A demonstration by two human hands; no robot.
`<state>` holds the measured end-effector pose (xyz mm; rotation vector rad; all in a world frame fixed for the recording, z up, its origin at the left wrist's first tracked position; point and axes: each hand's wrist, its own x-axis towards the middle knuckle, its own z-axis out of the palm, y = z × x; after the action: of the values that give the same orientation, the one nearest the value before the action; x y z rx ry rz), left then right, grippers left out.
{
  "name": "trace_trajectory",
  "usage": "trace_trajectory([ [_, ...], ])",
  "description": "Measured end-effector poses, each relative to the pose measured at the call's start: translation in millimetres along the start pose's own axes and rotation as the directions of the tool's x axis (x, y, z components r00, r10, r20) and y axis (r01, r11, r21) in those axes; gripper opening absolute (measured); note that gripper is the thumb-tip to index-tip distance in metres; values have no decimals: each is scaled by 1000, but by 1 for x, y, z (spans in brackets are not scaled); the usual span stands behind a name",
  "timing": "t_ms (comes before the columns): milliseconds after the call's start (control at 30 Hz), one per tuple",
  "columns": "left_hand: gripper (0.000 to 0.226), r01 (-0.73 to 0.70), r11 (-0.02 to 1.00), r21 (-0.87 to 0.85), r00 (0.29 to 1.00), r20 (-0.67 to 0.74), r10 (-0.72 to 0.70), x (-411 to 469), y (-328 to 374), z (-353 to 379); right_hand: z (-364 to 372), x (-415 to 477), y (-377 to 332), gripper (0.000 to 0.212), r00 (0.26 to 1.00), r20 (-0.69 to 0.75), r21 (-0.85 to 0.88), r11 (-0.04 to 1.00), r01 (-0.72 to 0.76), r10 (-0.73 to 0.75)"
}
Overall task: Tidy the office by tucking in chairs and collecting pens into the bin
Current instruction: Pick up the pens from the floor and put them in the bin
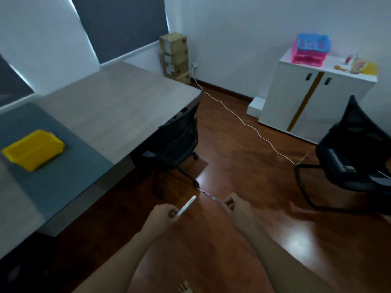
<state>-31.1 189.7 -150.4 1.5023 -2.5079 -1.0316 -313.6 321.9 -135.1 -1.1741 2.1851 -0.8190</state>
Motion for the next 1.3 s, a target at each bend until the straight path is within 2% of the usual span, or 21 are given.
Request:
trace_trajectory([
  [167,4,99,987,-127,988,-107,-113,-28,-65,-62,68,28,-84,16,985,80,1,988,152,-152],
  [333,8,169,972,-164,956,-214,-202,-54,-126,-103,122,43,-146,21,952,173,-41,964,264,-253],
  [500,7,253,934,-251,892,-314,-326,-79,-175,-125,172,64,-197,22,905,287,-112,927,358,-315],
  [767,6,383,861,-335,754,-425,-501,-106,-250,-161,256,100,-279,18,812,461,-97,889,446,-357],
  [900,7,418,821,-390,691,-450,-565,-96,-282,-182,297,131,-316,19,782,502,-62,886,459,-369],
  [1167,9,431,769,-473,617,-467,-633,-38,-330,-244,363,223,-394,13,728,536,-9,860,511,-427],
  [1300,7,413,755,-509,573,-500,-650,-13,-351,-267,394,269,-425,21,689,538,25,827,562,-485],
])
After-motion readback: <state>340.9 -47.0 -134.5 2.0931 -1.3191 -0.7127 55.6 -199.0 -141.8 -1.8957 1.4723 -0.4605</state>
